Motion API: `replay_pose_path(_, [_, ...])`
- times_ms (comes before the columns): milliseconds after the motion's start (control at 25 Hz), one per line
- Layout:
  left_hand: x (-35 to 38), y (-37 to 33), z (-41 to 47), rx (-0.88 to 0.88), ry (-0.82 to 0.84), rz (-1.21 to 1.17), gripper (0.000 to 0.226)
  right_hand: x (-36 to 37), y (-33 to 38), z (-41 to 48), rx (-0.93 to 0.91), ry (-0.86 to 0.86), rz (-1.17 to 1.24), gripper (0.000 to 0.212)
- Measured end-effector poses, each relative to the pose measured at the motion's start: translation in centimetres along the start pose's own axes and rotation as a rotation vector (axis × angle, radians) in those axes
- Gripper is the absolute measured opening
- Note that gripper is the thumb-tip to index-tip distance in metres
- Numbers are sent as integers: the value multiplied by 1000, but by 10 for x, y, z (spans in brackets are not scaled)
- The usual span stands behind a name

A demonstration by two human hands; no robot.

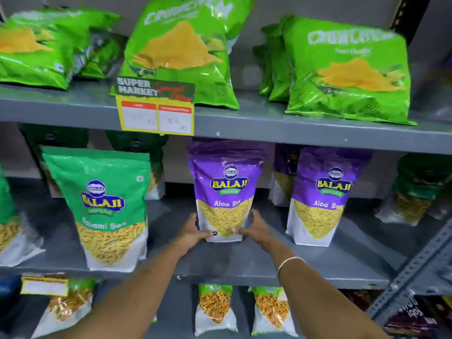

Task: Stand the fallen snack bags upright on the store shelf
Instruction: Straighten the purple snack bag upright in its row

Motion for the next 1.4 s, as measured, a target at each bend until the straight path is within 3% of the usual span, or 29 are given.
replay_pose_path(120, [1, 9, 7, -37, -86, -12, 80, 4, 10, 2, -47, 17, 96, 65])
replay_pose_path(320, [-5, 15, -7, -67, -174, 118, 62, 7, 3, -13, -33, 20, 127, 60])
replay_pose_path(400, [-8, 15, -19, -62, -189, 199, 65, 6, 0, -24, -10, 28, 107, 63])
replay_pose_path(640, [-7, 9, -51, -16, -154, 317, 62, 3, -4, -55, 31, 32, -12, 78])
replay_pose_path(1280, [-1, 8, -64, 37, -83, 432, 64, 4, 0, -80, 52, 24, -76, 88])
replay_pose_path(1400, [1, 10, -67, -64, -20, 510, 72, 3, 0, -82, 57, 46, -92, 88])
Point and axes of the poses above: each hand's wrist, its own z-axis towards the middle knuckle, its own x-axis out of the palm, y = z × x, the point moved 9 cm from there along z, towards the middle knuckle, and after that the axes turned 8 degrees about -x, right-handed, at the moved point
